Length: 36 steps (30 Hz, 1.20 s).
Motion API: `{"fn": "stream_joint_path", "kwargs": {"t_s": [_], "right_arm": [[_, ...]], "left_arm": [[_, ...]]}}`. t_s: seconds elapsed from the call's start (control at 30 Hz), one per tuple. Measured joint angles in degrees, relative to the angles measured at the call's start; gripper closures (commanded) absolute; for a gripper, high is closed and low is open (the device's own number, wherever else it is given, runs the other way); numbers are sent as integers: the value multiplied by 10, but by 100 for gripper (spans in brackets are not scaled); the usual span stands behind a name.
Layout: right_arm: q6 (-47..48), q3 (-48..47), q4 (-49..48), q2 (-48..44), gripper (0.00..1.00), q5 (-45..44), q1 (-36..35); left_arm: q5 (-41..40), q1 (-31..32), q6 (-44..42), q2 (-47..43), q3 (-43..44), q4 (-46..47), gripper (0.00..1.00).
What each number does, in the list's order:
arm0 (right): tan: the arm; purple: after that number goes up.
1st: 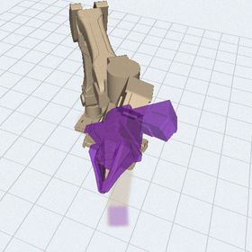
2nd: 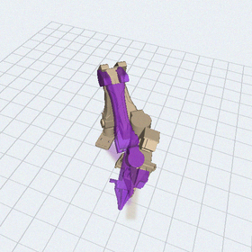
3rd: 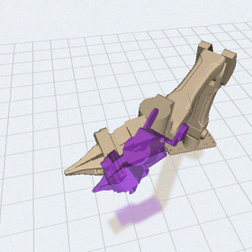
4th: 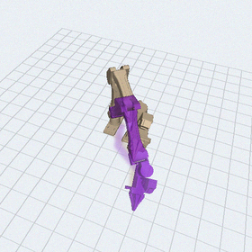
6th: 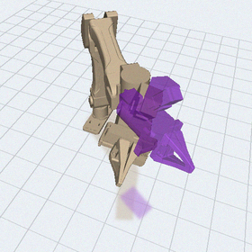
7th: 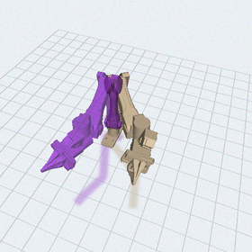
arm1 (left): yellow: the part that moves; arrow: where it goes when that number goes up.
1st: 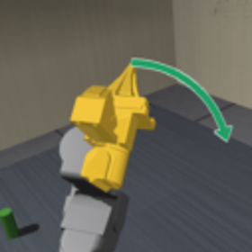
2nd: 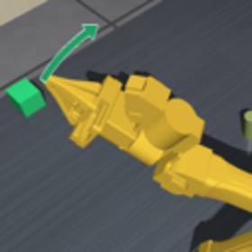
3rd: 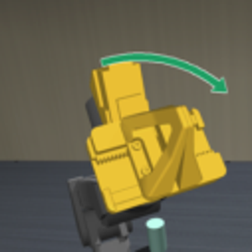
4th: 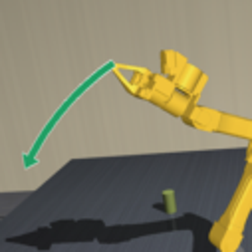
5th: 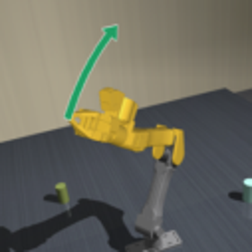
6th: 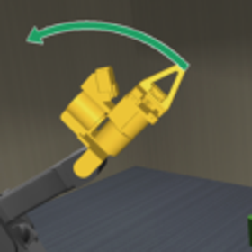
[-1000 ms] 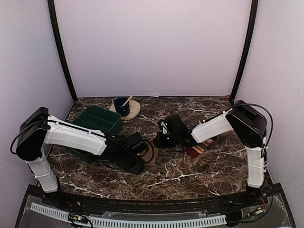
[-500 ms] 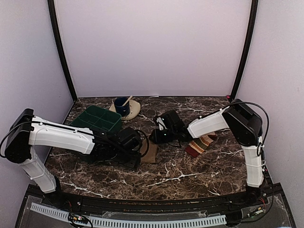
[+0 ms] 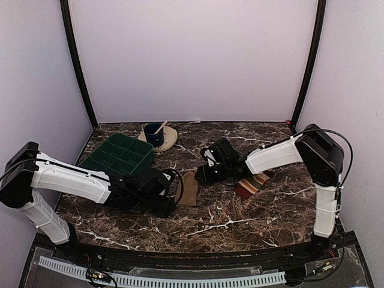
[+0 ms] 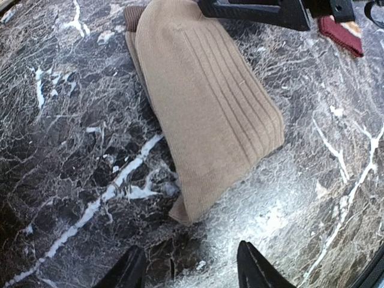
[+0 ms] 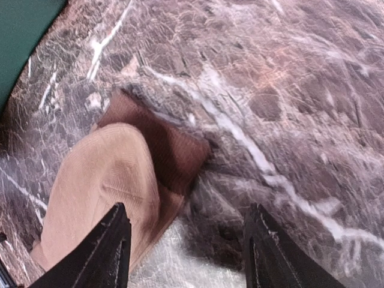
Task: Roll the socks
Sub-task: Adjust the sock at the center of the board.
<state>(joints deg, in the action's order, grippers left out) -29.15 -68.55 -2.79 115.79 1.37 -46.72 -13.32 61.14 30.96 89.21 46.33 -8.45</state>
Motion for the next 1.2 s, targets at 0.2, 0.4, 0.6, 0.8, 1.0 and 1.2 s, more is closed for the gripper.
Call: {"fn": "stream_joint_path", "kwargs": {"t_s": [0.2, 0.4, 0.6, 0.8, 1.0, 1.2], "right_arm": [[1, 15, 13, -34, 42, -15, -9], [4, 15, 21, -47, 43, -16, -25], [14, 10, 39, -47, 45, -16, -37], [23, -23, 46, -37, 48, -14, -39], [32, -61, 61, -9, 52, -10, -39], [37, -92, 71, 24, 58, 1, -39]], "left_arm": [[22, -20, -22, -15, -44, 75, 51], [57, -39, -46, -14, -86, 143, 52], [85, -52, -64, -11, -91, 185, 52], [115, -54, -85, 13, -86, 204, 53], [133, -54, -99, 37, -69, 202, 59], [145, -54, -109, 48, -59, 202, 68]]}}
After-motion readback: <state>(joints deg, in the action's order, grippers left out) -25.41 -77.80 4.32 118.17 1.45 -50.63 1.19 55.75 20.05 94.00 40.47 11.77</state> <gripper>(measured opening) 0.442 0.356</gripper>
